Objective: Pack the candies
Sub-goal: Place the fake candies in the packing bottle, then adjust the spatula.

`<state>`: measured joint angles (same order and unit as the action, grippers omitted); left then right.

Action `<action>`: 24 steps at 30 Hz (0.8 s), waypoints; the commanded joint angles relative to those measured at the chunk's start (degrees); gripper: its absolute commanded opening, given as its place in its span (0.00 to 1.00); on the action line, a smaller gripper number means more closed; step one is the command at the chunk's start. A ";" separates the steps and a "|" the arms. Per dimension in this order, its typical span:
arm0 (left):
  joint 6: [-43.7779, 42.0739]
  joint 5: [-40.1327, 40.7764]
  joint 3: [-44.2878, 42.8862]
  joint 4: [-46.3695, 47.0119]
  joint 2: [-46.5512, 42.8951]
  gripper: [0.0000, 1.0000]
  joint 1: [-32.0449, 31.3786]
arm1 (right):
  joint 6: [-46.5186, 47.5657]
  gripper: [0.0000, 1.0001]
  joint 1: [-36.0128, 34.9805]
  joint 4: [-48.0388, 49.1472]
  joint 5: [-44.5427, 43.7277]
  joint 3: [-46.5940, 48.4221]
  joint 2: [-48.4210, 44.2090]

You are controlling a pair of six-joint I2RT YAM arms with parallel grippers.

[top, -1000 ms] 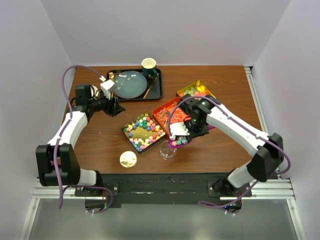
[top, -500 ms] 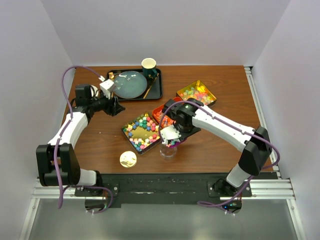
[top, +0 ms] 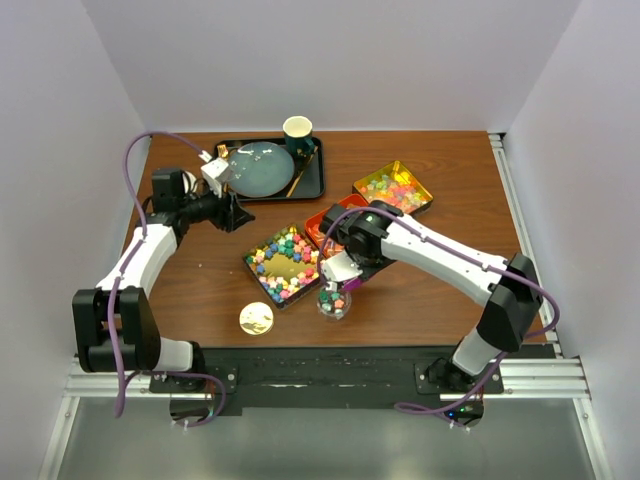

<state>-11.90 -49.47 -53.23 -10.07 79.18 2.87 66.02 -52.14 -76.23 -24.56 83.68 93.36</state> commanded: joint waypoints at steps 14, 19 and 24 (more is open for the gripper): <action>17.70 -26.47 2.34 11.21 -7.55 0.00 -2.35 | -16.79 0.00 6.79 -6.30 23.67 27.76 11.30; 18.14 -25.50 2.34 11.03 -6.41 0.00 -4.19 | -19.43 0.00 6.44 -6.99 25.61 38.10 16.31; 18.23 -22.86 2.61 11.38 -5.09 0.00 -5.07 | -20.23 0.00 6.17 -9.12 26.40 45.87 19.66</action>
<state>4.71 -72.99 -50.96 -0.86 73.36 -1.48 48.21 -45.50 -77.32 -0.47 123.28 114.83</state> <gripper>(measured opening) 0.013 0.307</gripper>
